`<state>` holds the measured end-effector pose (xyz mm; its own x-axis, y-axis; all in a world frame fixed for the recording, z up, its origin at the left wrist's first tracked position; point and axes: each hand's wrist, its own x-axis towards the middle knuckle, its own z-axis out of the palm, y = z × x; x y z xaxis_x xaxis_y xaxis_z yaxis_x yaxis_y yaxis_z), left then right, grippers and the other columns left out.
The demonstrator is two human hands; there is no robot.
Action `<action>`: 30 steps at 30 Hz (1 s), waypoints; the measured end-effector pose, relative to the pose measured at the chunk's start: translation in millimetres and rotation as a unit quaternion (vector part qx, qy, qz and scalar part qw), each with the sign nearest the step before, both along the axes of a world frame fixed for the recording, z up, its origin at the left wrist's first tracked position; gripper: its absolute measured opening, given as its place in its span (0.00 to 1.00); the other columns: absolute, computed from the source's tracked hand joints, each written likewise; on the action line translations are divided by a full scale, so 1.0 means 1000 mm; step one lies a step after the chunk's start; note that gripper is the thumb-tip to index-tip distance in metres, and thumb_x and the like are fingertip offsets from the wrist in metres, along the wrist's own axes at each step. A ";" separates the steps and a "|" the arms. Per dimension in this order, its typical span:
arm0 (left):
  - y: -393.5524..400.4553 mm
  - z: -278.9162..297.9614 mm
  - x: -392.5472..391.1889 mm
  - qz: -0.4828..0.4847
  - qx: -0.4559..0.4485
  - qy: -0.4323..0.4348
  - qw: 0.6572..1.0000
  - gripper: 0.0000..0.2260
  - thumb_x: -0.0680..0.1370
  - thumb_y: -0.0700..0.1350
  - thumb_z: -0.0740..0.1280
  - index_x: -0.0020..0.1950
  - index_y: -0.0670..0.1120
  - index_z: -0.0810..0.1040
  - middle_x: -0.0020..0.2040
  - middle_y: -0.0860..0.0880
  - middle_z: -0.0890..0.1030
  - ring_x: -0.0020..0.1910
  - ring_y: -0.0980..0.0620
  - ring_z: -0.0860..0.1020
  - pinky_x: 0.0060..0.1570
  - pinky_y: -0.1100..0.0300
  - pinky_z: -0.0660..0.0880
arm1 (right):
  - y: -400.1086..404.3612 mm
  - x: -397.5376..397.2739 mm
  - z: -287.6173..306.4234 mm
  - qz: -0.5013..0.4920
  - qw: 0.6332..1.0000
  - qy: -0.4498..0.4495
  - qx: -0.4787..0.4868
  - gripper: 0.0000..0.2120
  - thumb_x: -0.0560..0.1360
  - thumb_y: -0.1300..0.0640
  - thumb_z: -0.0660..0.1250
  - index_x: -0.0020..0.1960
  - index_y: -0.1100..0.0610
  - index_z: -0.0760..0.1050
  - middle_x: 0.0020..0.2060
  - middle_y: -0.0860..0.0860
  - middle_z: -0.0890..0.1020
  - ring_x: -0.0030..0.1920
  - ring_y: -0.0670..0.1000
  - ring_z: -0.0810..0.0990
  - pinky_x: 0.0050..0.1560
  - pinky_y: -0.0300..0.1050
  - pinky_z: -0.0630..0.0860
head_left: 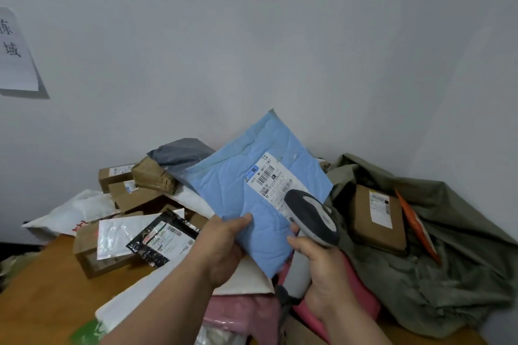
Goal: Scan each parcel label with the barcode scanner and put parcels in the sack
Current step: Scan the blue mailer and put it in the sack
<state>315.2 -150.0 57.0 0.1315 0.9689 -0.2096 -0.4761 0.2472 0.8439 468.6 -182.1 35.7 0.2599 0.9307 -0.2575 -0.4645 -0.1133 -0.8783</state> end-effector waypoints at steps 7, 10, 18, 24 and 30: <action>0.030 0.028 -0.049 0.050 0.033 0.174 0.983 0.10 0.79 0.30 0.64 0.53 0.43 0.80 0.45 0.47 0.86 0.39 0.49 0.84 0.35 0.57 0.82 | -0.020 0.016 0.020 0.021 0.975 -0.217 0.033 0.09 0.67 0.69 0.76 0.43 0.68 0.76 0.33 0.58 0.79 0.40 0.51 0.76 0.43 0.49 0.71; 0.038 0.033 -0.059 0.047 0.026 0.225 0.973 0.09 0.78 0.31 0.66 0.55 0.42 0.79 0.47 0.44 0.85 0.43 0.46 0.83 0.38 0.54 0.79 | -0.026 0.007 0.036 0.057 0.945 -0.310 0.089 0.11 0.70 0.70 0.73 0.43 0.59 0.74 0.42 0.60 0.80 0.44 0.61 0.81 0.43 0.56 0.78; 0.041 0.026 -0.073 0.030 0.002 0.243 0.970 0.09 0.77 0.35 0.70 0.54 0.47 0.80 0.50 0.47 0.85 0.51 0.43 0.83 0.54 0.43 0.79 | -0.030 -0.010 0.042 0.061 0.942 -0.309 0.117 0.14 0.70 0.66 0.75 0.46 0.53 0.72 0.45 0.55 0.78 0.49 0.56 0.74 0.50 0.55 0.74; 0.042 0.022 -0.075 0.044 0.001 0.217 0.975 0.08 0.78 0.34 0.69 0.52 0.47 0.79 0.49 0.48 0.84 0.49 0.46 0.82 0.46 0.51 0.78 | -0.028 -0.010 0.043 0.083 0.936 -0.324 0.107 0.19 0.71 0.65 0.74 0.38 0.39 0.82 0.34 0.43 0.84 0.43 0.45 0.81 0.41 0.37 0.76; 0.046 0.018 -0.077 0.046 -0.005 0.219 0.975 0.08 0.78 0.36 0.69 0.53 0.47 0.79 0.52 0.47 0.83 0.52 0.44 0.81 0.51 0.47 0.78 | -0.025 -0.009 0.040 0.072 0.935 -0.333 0.101 0.11 0.70 0.63 0.75 0.46 0.52 0.75 0.36 0.61 0.80 0.36 0.55 0.76 0.41 0.48 0.73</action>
